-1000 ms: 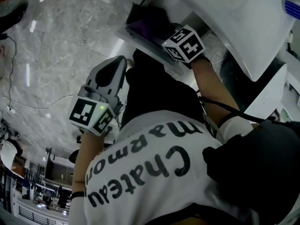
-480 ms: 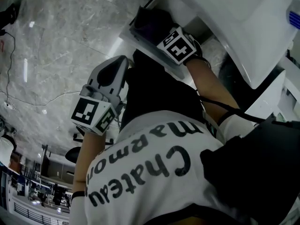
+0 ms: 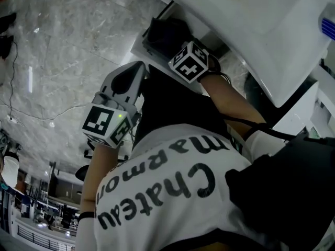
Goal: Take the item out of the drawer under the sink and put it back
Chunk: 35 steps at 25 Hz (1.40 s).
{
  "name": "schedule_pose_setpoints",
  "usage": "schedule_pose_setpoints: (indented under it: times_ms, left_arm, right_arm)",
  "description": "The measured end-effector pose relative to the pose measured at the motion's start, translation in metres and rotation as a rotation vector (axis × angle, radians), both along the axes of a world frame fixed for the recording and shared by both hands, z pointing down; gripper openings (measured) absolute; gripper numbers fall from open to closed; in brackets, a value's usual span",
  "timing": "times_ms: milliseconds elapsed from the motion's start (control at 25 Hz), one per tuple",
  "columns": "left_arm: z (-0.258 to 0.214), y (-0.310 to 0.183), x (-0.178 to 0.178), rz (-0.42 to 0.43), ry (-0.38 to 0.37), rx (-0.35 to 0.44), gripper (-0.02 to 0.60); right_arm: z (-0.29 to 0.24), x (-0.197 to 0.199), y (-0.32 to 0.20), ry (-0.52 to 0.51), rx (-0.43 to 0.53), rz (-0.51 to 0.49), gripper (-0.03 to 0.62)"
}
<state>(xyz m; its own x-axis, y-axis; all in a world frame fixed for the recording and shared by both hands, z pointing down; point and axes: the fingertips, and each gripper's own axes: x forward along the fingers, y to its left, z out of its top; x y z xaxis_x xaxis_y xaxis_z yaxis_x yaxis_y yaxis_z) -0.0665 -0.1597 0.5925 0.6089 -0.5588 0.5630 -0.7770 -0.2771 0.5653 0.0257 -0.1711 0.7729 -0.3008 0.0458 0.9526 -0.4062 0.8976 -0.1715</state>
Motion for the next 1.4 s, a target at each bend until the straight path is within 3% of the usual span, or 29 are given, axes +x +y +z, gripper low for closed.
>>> schedule_pose_setpoints:
  times_ms: [360, 760, 920, 1240, 1400]
  left_arm:
    - [-0.003, -0.016, 0.013, 0.011, -0.005, 0.017, 0.009]
    - [-0.007, 0.018, 0.009, 0.077, -0.002, 0.003, 0.009]
    - [-0.020, 0.032, -0.011, 0.109, -0.034, 0.026, 0.009]
    - [-0.040, 0.049, -0.062, 0.082, -0.075, 0.055, 0.009]
    - [-0.055, 0.061, -0.072, 0.093, -0.084, 0.094, 0.009]
  right_arm:
    - [0.002, 0.000, 0.000, 0.013, -0.017, -0.006, 0.091]
    - [0.001, 0.005, 0.003, 0.063, 0.016, 0.103, 0.075]
    - [-0.001, 0.011, 0.000, 0.075, 0.037, 0.199, 0.071]
    - [-0.021, 0.014, 0.002, 0.102, 0.009, 0.326, 0.054]
    - [-0.053, 0.014, -0.007, 0.027, 0.078, 0.422, 0.052]
